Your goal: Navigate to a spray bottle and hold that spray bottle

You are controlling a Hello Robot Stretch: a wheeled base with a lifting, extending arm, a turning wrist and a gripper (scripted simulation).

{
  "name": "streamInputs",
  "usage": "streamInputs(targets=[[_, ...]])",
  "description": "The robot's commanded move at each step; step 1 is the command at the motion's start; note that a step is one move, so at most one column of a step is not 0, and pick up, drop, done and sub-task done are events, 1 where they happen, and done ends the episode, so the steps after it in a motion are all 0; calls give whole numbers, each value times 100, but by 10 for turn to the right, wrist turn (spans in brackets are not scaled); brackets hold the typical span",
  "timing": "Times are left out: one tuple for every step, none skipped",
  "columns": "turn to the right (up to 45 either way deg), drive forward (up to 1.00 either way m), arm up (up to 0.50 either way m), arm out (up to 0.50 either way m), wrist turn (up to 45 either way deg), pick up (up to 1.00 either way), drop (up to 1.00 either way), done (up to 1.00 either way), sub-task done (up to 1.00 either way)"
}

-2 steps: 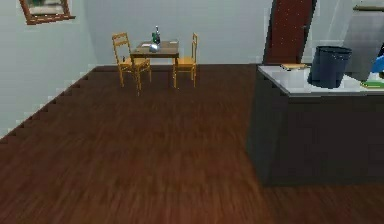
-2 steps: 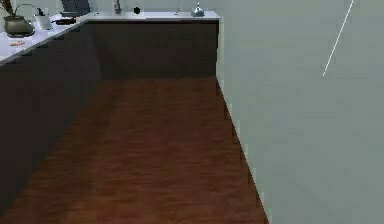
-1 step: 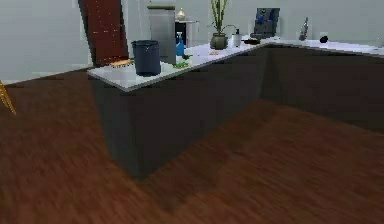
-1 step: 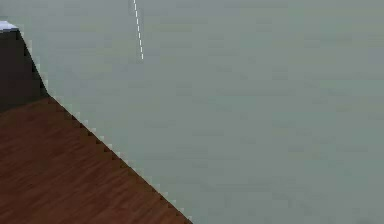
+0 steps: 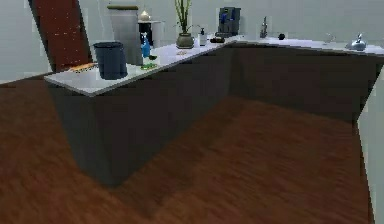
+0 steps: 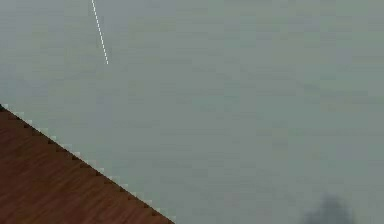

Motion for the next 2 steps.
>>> streamInputs(targets=[[0, 100, 0, 0, 0, 0, 0, 0, 0], [90, 0, 0, 0, 0, 0, 0, 0, 0]])
